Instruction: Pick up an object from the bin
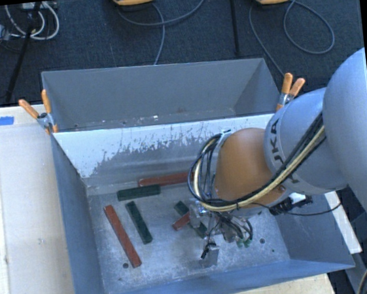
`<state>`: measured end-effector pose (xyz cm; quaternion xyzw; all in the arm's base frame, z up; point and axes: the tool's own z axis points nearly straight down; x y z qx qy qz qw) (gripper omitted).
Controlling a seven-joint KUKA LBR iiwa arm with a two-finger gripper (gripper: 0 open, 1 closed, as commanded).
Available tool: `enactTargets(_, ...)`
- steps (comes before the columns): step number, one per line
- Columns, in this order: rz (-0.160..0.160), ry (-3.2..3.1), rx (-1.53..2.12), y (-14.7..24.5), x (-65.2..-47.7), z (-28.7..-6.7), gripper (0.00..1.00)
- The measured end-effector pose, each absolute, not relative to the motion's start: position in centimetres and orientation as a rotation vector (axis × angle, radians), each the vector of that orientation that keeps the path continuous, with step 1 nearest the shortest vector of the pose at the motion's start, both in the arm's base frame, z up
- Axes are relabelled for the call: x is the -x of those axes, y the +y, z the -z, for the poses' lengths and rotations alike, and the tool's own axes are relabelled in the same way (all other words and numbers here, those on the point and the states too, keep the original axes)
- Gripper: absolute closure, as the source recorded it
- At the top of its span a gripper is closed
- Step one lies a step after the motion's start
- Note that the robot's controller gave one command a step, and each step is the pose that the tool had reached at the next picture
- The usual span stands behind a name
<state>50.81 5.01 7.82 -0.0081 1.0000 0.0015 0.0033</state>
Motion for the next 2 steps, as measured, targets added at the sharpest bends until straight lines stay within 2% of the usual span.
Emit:
enactTargets(1,-0.002,3.131,-0.114,2.9,-60.0,-7.9,0.0)
enactTargets(2,-0.005,3.122,-0.062,1.5,-59.5,-7.5,0.0)
